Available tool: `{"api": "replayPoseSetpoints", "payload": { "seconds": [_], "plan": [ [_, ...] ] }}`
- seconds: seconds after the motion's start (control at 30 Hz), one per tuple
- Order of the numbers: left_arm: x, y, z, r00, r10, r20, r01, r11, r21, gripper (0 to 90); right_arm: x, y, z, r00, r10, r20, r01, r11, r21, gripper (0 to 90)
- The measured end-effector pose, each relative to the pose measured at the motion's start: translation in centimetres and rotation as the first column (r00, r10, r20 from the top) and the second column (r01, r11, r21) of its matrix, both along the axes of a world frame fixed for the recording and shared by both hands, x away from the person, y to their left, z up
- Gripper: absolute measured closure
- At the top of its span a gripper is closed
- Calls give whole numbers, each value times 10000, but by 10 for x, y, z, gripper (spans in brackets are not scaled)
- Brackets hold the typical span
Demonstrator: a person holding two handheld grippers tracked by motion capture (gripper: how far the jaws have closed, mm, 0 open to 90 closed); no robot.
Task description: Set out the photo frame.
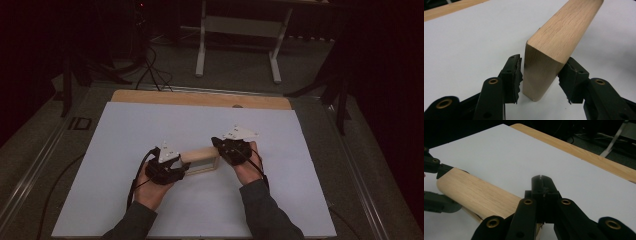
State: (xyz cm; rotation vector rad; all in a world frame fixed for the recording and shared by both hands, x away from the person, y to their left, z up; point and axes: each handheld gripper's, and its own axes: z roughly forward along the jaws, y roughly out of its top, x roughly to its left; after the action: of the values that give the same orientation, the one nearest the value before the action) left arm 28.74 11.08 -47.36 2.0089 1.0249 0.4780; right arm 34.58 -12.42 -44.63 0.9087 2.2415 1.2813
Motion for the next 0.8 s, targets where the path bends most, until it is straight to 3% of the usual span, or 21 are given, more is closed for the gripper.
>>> {"api": "replayPoseSetpoints", "payload": {
  "seconds": [0.43, 0.8],
  "plan": [
    [1, 1, -1, 10000, -6, 48, 6, 10000, 28, 558, -3, 1, -1, 10000, 83, -32, -83, 10000, -7, 893],
    [1, 0, -2, 10000, -22, 26, 22, 9999, 106, 554, -7, -4, 5, 9992, 361, 181, -367, 9988, 332, 738]
  ]
}}
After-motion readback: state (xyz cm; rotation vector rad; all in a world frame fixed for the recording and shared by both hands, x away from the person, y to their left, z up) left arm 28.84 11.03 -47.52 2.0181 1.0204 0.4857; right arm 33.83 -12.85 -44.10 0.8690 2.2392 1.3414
